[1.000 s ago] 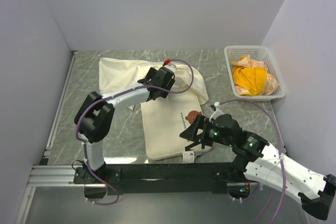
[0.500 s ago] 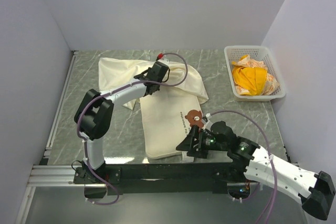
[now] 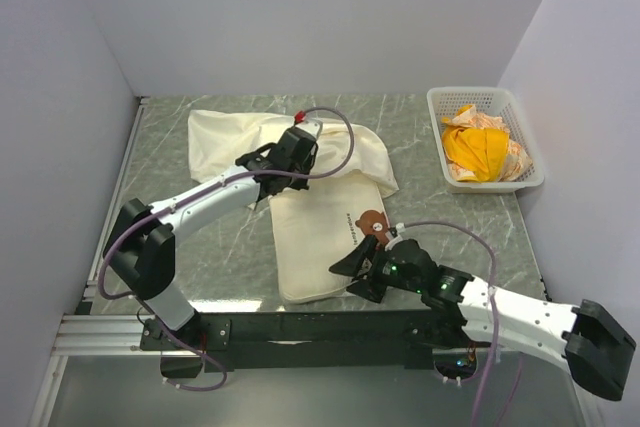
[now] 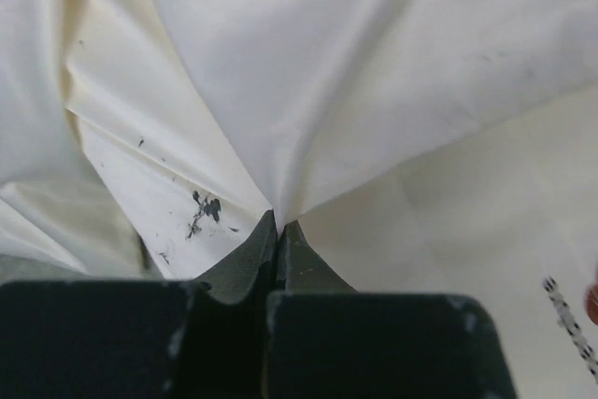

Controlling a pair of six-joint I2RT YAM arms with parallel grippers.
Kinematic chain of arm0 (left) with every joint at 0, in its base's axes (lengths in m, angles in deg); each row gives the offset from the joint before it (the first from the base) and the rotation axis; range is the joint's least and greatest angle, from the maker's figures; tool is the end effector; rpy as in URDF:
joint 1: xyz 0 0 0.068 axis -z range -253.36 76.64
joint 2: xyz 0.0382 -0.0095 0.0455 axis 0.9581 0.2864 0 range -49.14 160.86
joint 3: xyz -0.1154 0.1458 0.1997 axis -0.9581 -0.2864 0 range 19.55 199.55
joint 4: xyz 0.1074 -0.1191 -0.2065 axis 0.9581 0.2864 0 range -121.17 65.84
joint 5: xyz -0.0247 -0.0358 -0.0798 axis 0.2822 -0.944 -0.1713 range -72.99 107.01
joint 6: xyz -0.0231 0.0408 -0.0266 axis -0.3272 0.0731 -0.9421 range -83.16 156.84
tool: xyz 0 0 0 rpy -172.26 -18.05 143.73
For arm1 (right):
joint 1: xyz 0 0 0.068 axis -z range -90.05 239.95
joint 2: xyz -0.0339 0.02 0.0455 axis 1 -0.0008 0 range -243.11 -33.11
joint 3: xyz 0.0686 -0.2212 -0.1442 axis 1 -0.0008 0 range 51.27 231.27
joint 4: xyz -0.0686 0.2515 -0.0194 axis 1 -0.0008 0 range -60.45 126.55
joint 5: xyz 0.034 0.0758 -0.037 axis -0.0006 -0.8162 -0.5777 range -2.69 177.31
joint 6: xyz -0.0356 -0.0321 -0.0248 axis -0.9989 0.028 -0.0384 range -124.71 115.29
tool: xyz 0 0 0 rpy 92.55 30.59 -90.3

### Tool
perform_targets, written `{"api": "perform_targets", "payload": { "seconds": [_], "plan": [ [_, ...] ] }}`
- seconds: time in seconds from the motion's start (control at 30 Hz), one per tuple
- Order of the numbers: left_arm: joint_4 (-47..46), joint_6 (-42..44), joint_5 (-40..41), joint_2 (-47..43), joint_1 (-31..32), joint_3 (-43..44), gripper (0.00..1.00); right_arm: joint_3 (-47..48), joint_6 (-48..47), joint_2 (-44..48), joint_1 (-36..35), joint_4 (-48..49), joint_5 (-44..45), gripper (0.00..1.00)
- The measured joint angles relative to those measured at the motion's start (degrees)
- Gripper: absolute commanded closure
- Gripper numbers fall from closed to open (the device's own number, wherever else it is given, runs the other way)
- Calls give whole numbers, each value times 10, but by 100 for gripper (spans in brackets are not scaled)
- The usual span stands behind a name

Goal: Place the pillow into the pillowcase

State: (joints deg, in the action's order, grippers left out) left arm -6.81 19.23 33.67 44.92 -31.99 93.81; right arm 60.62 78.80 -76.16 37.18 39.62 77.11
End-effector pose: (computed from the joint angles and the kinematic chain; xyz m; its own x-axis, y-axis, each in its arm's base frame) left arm 0.2822 -0.2350 0.2750 -0.6432 0.1802 -0.7442 0.2982 0.9541 -0.0267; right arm 0.0905 0.1296 0.1521 -0.9051 0.4252 -0.0078 0.2071 0.4566 0.8653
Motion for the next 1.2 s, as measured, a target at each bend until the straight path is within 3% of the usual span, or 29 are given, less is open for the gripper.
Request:
{"api": "perform_targets", "payload": {
  "seconds": [0.03,0.1,0.13,0.17,0.3,0.53,0.83,1.03,1.2],
  "plan": [
    [7,-7,-9,-3,8,0,99,0,3,-21,-1,16,12,6],
    [17,-17,-25,-8,23,-1,99,4,7,-51,-3,36,37,34],
    [23,-19,-32,-10,30,-1,99,10,2,-57,-2,35,47,51],
    [28,-22,-38,-12,35,-1,99,19,-2,-63,-2,26,67,75],
    [52,-32,-69,-42,54,-9,99,80,-54,-52,18,-63,150,99],
    [69,-37,-142,-135,69,-9,99,240,-180,-8,102,-209,252,100],
    [87,-20,-232,-162,97,45,99,383,-276,-96,98,-256,292,100],
    [104,3,-264,-195,98,125,99,462,-320,-105,103,-293,329,100],
    [125,14,-275,-197,75,254,99,552,-348,-94,111,-301,341,100]
  ]
}}
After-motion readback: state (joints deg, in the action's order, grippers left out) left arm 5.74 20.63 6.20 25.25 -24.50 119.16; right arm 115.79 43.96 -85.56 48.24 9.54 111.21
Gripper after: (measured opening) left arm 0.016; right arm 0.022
